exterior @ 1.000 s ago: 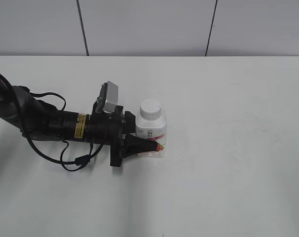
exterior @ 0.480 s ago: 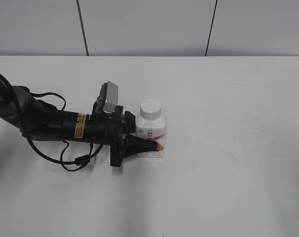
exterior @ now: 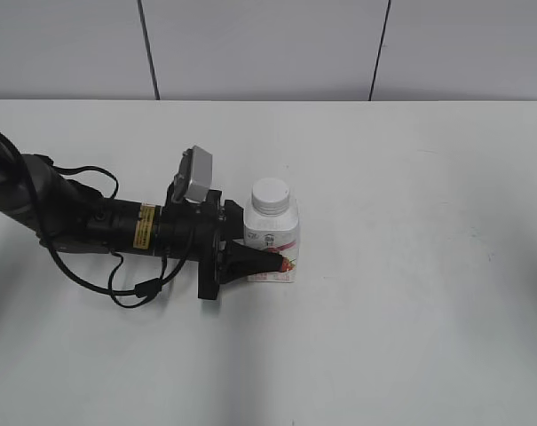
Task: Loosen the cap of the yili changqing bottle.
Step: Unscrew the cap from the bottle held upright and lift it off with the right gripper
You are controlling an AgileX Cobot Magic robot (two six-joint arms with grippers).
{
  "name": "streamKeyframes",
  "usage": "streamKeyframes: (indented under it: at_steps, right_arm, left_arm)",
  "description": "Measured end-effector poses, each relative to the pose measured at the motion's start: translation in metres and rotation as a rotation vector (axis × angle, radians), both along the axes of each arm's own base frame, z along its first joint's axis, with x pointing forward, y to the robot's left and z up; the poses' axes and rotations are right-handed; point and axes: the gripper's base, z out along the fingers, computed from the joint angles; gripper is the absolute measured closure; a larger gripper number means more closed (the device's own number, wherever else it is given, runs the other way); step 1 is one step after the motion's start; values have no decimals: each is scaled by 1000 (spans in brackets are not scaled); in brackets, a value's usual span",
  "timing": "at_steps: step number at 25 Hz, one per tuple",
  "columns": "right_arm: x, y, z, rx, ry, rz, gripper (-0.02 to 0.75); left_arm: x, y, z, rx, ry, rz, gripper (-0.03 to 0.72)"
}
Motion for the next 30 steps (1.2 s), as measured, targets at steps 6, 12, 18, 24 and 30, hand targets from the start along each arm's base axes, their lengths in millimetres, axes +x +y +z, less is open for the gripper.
streamKeyframes:
  at_steps: [6,12,18,24,30]
  right_arm:
    - [70,6,12,35,109,-44,167]
    - [130,49,8,-6,215,-50,167]
    - [178,101,-14,11,309,-42,167]
    - [196,159,-53,-10,414,26,167]
    - [208,204,-86,-33,471,73,167]
  left_arm:
    - [0,0,0,-1,0,0,315]
    - [0,0,0,0,0,0,315]
    - [0,0,0,-1,0,0,315]
    - [0,0,0,-1,0,-1,315]
    - [0,0,0,-1,0,-1,315]
